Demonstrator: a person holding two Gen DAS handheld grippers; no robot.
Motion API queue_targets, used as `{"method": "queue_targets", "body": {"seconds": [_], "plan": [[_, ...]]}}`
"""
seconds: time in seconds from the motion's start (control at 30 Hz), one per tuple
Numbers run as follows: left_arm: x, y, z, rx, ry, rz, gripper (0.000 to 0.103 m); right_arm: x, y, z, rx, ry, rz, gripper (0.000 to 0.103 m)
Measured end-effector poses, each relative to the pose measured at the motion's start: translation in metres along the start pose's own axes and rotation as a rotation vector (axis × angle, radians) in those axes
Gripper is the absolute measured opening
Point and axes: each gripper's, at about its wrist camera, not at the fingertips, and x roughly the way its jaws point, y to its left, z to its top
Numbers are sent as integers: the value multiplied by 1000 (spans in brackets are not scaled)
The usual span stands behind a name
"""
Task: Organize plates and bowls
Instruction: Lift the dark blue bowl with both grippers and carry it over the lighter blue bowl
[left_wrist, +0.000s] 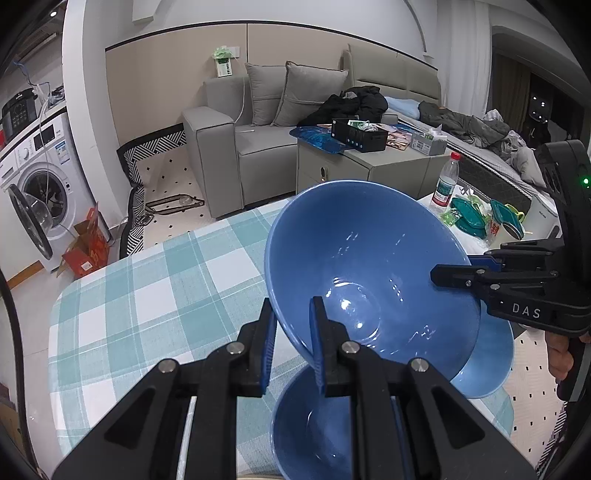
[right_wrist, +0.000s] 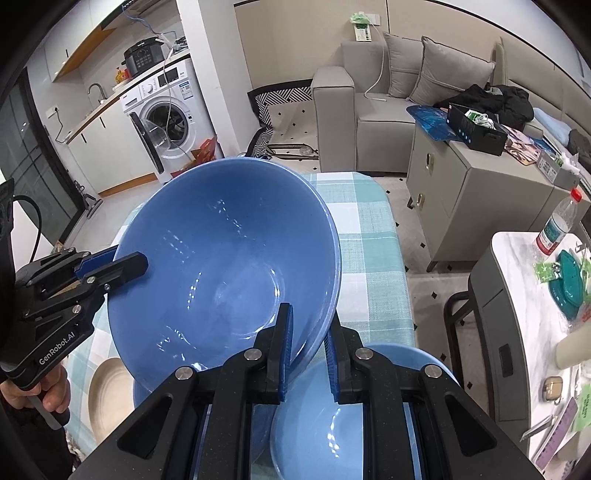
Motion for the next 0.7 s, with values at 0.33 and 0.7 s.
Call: {"method": "queue_targets", "body": {"seconds": [0.33,0.7], "plan": [[-14,-1,-11,2,-10,4,16,-7,8,-9,-17,0,10,16],[-25,-4,-21,6,-17,-5,16,-14,11,-16,-25,-5,15,17]]}}
